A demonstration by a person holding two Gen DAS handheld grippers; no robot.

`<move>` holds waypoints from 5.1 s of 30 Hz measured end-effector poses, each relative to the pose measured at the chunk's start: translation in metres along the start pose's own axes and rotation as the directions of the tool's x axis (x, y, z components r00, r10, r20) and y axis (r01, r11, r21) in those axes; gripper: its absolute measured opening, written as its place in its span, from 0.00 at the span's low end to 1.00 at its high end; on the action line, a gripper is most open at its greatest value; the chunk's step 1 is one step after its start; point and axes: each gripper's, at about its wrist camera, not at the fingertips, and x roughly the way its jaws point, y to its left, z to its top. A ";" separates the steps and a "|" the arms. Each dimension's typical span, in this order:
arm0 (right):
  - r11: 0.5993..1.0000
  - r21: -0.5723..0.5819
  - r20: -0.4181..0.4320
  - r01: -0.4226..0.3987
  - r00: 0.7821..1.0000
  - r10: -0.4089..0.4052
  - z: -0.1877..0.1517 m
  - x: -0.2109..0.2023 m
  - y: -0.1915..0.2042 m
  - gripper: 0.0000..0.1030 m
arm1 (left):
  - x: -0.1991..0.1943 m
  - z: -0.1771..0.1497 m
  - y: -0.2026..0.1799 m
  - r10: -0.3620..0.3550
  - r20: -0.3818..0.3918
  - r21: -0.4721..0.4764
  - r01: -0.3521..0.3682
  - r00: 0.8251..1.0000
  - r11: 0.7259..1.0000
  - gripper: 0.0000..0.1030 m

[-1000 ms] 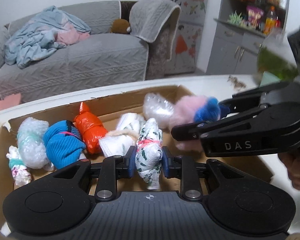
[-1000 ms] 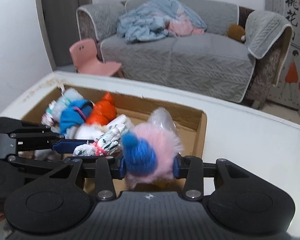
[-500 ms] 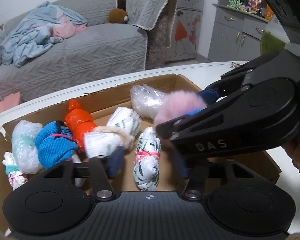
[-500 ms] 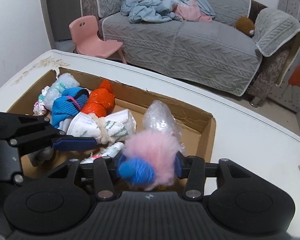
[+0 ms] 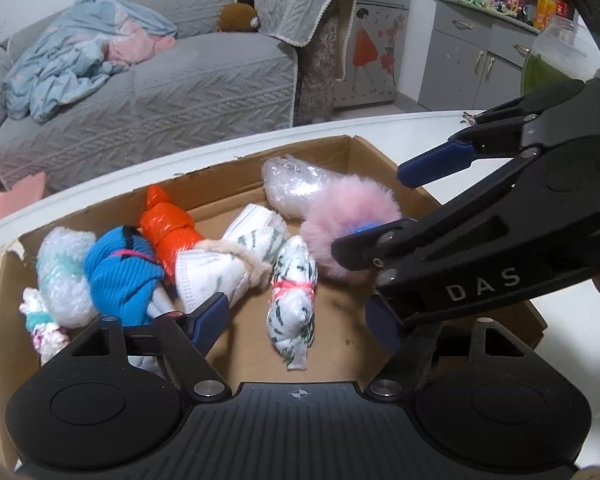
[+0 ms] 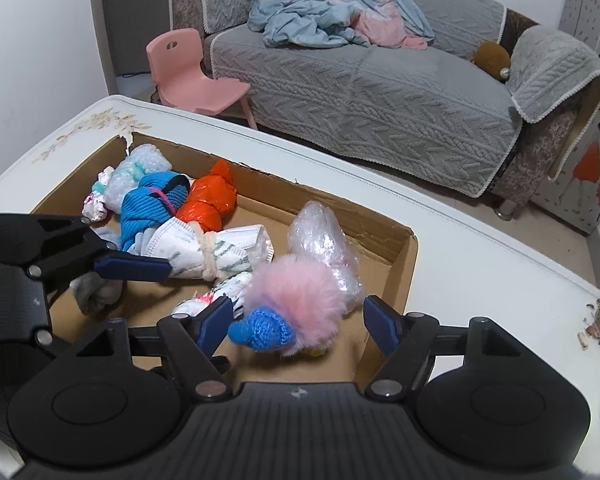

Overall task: Organize objects
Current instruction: 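Lower both held items into the tray and open both tools, then grasp the pink-white green-banded bundle with the left tool while the right grasps the orange bundle, then carry both bundles into the tray and open both tools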

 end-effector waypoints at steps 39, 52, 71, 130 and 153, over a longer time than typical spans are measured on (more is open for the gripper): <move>0.953 0.304 0.115 -0.007 0.993 -0.029 -0.053 -0.058 0.050 0.96 | -0.107 -0.070 0.026 0.113 0.084 -0.179 -0.096 0.990 0.979 0.83; 0.965 0.262 0.242 -0.018 0.969 -0.047 -0.112 -0.076 0.083 0.97 | -0.180 -0.171 0.074 0.237 0.254 -0.314 -0.152 0.938 0.937 0.87; 0.963 0.261 0.275 0.062 0.952 -0.136 -0.146 -0.044 0.101 0.75 | -0.151 -0.208 0.104 0.257 0.264 -0.207 -0.206 0.930 0.957 0.95; 0.896 0.394 0.399 -0.206 0.916 0.035 -0.196 -0.076 0.056 0.45 | -0.156 -0.231 0.061 0.201 0.204 -0.194 -0.162 0.958 0.968 0.41; 0.989 -0.150 0.499 -0.009 0.863 0.084 -0.089 -0.148 0.062 0.45 | -0.188 -0.082 0.020 0.029 0.321 0.163 -0.085 0.947 0.983 0.38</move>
